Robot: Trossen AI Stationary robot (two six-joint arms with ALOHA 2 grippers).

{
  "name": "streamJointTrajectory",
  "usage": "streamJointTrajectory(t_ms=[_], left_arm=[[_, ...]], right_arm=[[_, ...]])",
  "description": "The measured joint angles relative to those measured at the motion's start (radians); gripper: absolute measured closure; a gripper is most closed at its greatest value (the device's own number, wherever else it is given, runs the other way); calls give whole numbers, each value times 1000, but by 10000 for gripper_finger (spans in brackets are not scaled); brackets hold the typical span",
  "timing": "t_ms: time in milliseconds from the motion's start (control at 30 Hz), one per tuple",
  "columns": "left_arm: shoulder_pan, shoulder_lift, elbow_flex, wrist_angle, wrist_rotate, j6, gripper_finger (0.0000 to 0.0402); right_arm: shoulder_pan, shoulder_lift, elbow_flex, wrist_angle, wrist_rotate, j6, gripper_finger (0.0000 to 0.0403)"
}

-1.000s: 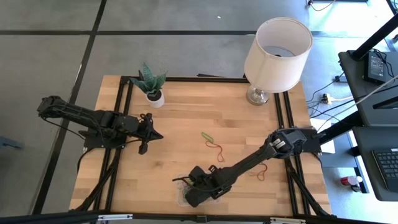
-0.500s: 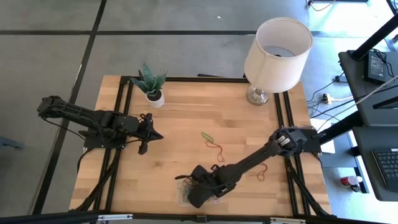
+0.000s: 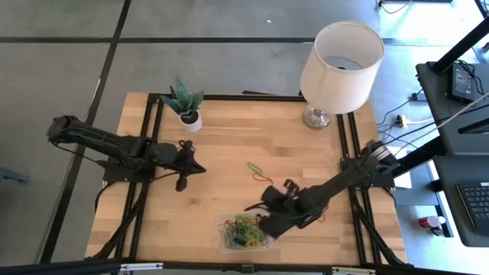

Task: Pick and place rubber bands into bin
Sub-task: Put the green rubber band into the transparent bin

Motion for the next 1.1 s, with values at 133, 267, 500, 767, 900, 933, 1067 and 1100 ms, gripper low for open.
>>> streamJointTrajectory(t_ms=[133, 267, 500, 767, 900, 933, 1067, 1100], left_arm=[[0, 148, 80, 1, -8, 45, 400], [0, 323, 191, -3, -56, 88, 397], [2, 638, 444, -3, -86, 180, 365], [72, 995, 758, -42, -128, 151, 279], [115, 1135, 880, -72, -170, 75, 242], [125, 1163, 903, -77, -164, 55, 235], [157, 1251, 961, -127, -109, 0, 227], [162, 1267, 967, -143, -101, -5, 227]], right_arm=[[19, -180, -297, 221, -5, 26, 401], [29, -356, -557, 414, -4, 26, 400], [29, -616, -880, 597, -22, 20, 401], [29, -813, -1074, 646, -75, -36, 399], [29, -870, -1114, 657, -78, -76, 399], [29, -880, -1117, 659, -78, -87, 399], [29, -902, -1124, 670, -78, -137, 399], [29, -903, -1124, 674, -78, -147, 399]])
